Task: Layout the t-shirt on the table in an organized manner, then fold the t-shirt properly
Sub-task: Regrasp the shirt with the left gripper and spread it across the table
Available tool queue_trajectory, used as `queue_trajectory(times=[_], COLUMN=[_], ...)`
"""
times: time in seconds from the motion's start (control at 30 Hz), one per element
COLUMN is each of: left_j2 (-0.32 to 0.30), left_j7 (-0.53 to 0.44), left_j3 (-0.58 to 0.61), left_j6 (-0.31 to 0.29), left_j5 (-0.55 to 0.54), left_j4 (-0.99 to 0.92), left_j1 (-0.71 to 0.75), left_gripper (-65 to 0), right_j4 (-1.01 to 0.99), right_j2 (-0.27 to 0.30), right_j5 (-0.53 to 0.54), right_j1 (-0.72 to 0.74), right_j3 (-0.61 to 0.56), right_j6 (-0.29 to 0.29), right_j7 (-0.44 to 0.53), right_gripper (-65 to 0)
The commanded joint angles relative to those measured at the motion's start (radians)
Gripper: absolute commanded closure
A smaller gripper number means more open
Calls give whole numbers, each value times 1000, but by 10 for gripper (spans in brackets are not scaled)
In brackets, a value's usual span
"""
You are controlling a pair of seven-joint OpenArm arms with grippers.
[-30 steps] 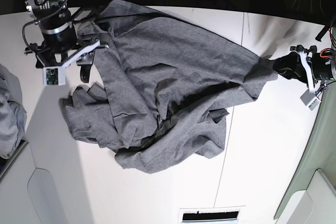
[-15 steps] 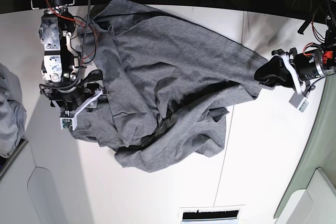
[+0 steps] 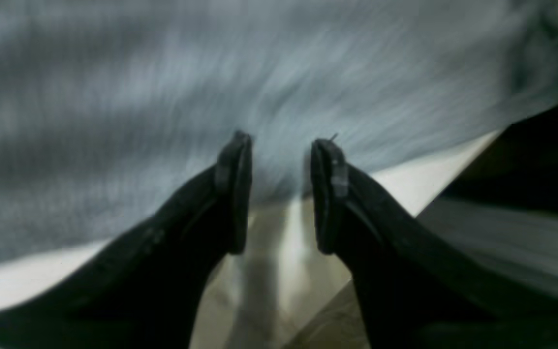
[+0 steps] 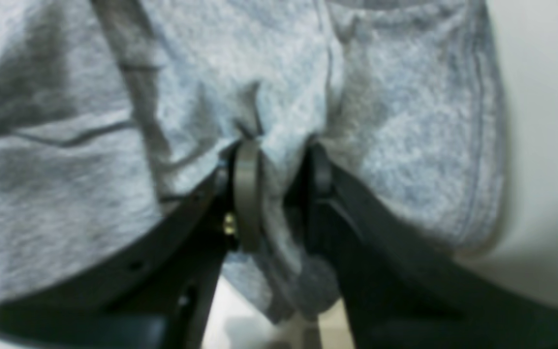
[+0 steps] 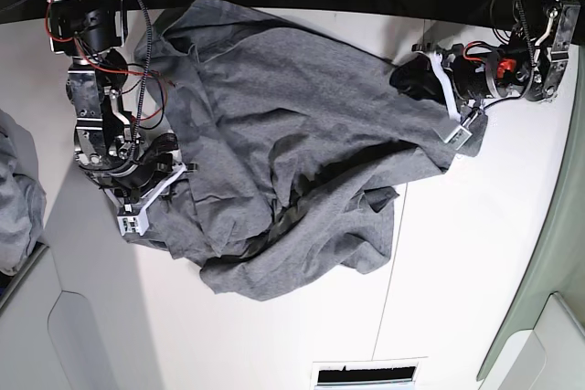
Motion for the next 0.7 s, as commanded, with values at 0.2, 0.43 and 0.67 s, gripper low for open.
queue_trajectory(times=[0.2, 0.43, 0.67], left_j2=[-76, -125, -150], left_j7=[-61, -61, -60], left_j3=[-7, -7, -7], left_j6=[-8, -8, -8], left_j5=[68, 83, 95], left_j4=[-182, -251, -252], left_j1=[-116, -267, -340], left_gripper=[-230, -230, -230], right_j4=[6, 138, 493], right_j2=[126, 149, 114], right_j5=[-19, 60, 132], right_j1=[9, -105, -306], right_j3=[23, 122, 209], right_j6=[-42, -47, -43], right_j7=[-25, -29, -97], right_gripper=[-140, -325, -325])
